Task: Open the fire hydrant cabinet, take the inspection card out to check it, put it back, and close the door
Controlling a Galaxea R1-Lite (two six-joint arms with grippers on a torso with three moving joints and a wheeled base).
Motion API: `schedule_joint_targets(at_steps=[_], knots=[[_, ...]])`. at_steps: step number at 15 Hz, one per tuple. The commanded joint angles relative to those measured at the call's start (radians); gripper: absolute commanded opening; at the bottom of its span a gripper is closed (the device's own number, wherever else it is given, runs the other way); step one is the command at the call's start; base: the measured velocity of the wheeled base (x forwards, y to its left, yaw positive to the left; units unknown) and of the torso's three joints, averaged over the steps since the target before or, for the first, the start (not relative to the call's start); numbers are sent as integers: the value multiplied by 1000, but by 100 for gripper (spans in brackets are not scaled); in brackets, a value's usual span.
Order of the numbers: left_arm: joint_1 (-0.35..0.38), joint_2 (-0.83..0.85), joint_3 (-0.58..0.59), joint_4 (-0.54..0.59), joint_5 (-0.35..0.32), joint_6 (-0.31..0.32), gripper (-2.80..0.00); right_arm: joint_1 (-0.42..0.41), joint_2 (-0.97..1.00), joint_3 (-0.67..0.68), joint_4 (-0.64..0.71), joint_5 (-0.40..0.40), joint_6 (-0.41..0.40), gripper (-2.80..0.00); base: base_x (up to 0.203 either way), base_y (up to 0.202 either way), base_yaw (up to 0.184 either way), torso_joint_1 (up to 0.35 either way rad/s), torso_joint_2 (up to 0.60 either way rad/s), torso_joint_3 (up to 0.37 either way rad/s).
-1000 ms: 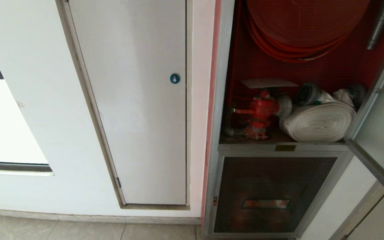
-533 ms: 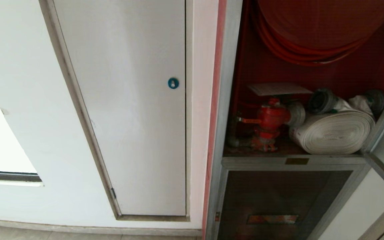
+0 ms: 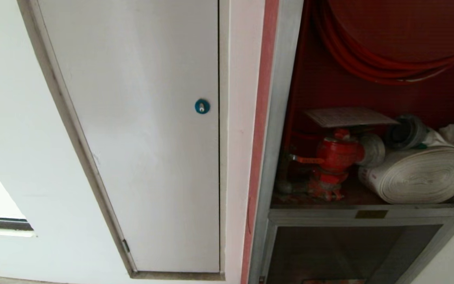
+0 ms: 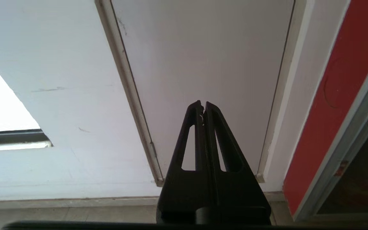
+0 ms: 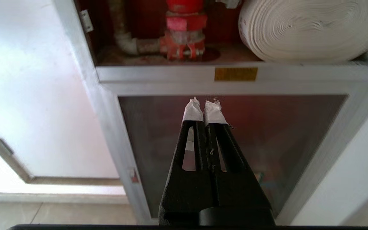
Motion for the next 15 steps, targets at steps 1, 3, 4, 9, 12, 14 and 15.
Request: schedule_joint_targets(at_steps=[1,3,4,9,12,14,15], knots=[[1,0,8,-1,0,0,-280,-1,-2,0,0,0,0,-280,200,0,-3,2,-2,2],[0,0,8,-1,0,0,-280,-1,-2,0,0,0,0,-280,196,0,0,7,1,7],[0,0,7,-1,0,1,-280,1,-2,0,0,0,0,-280,195,0,1,2,2,3],[1,0,8,-1,0,1,-280,0,-2,0,0,0,0,-280,197,0,0,5,2,3],[1,0,8,-1,1,-8,-280,-1,-2,0,0,0,0,-280,191,0,0,3,4,2],[0,0,8,-1,1,-23,-280,-1,-2,0,0,0,0,-280,47,0,1,14,6,-1],[0,0,8,-1,1,-23,-280,0,-2,0,0,0,0,-280,0,0,0,0,0,0]])
